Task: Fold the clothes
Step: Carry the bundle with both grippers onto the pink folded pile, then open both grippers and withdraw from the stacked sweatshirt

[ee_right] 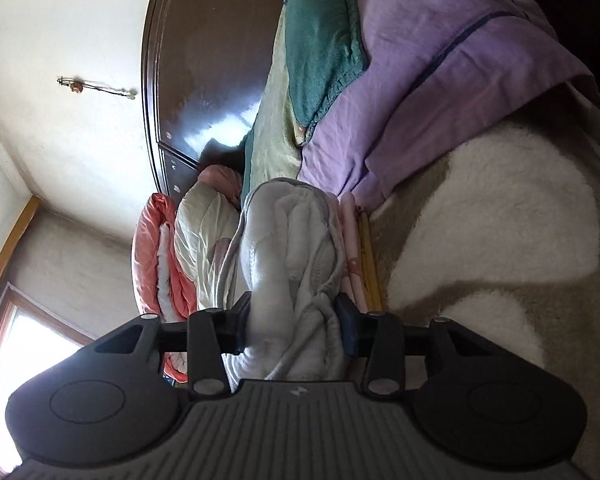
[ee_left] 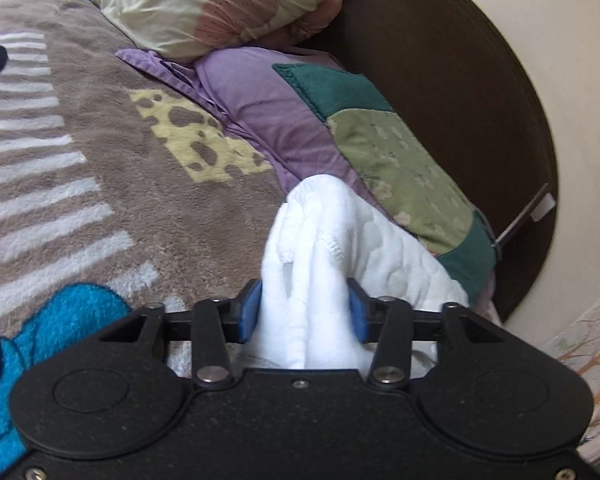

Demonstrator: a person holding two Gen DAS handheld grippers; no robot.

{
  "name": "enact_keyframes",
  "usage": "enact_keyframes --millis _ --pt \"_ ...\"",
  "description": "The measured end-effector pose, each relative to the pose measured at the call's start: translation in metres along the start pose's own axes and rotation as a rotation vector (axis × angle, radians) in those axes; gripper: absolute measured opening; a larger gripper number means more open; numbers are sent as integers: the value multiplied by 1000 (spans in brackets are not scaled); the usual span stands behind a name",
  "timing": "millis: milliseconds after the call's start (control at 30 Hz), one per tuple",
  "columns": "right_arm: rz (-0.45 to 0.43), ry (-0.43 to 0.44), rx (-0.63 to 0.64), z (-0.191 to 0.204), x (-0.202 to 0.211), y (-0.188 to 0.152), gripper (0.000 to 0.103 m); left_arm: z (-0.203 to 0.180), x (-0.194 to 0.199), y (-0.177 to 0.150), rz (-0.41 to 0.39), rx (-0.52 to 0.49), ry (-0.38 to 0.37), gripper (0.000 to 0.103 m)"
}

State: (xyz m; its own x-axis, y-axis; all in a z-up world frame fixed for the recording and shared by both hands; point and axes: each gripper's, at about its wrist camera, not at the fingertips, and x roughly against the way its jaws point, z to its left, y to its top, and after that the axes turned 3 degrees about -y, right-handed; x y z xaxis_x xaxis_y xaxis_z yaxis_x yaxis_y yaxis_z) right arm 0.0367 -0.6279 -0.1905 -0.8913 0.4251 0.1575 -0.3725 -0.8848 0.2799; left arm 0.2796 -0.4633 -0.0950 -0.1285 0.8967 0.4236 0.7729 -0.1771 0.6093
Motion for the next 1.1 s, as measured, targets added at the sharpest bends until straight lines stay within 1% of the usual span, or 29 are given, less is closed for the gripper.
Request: enact_keyframes --millis 33,100,133,200,233,300,433,500,567,600,633,667,700,733,767,800,833,900,933,967,1033,1100 --pt "0 0 -4 0 -1 0 44 -2 2 0 -4 -2 11 58" --pt "-10 4 9 5 1 1 50 -6 8 1 -21 -6 13 59" --pt "-15 6 16 7 2 1 56 -8 12 1 -28 -14 9 59" --pt "-47 8 45 12 12 3 61 -13 21 -1 -42 -30 15 59" --pt "-57 5 61 14 16 4 66 -15 26 -2 -49 -34 15 60" --pt "-77 -1 94 19 22 7 68 -18 35 -5 -70 -32 24 63" --pt "-91 -27 134 26 32 8 71 -19 58 -14 -117 8 47 66" --pt "-95 -30 161 32 39 9 74 -23 70 -20 -129 25 72 71" --pt "-92 -24 200 38 47 6 78 -31 80 -26 -123 21 105 78" --pt "-87 -19 221 42 51 4 79 -36 86 -30 -116 13 123 80" --pt "-82 -15 242 46 55 3 84 -41 92 -33 -109 -3 142 83" --pt "-76 -9 258 50 61 0 91 -47 97 -36 -103 -22 161 84" --pt "-70 -4 274 54 68 -3 94 -53 103 -39 -98 -47 180 85" --pt "-64 2 291 57 74 -6 99 -60 109 -43 -94 -75 199 89" --pt "-60 5 305 62 79 -7 103 -66 115 -46 -91 -99 220 90" --pt "-57 7 319 66 83 -9 103 -72 122 -49 -92 -116 239 90" --pt "-38 -5 335 73 86 -10 103 -79 129 -52 -98 -131 257 90" --pt "11 -39 371 89 93 -13 103 -92 144 -58 -113 -159 288 95" --pt "47 -50 410 96 94 -15 103 -97 152 -61 -125 -169 304 101" --pt "83 -61 449 104 96 -17 103 -103 157 -64 -133 -177 329 103" --pt "145 -85 520 117 102 -22 103 -115 165 -70 -141 -192 388 103" --pt "176 -118 563 124 110 -24 103 -127 171 -77 -152 -217 433 103"
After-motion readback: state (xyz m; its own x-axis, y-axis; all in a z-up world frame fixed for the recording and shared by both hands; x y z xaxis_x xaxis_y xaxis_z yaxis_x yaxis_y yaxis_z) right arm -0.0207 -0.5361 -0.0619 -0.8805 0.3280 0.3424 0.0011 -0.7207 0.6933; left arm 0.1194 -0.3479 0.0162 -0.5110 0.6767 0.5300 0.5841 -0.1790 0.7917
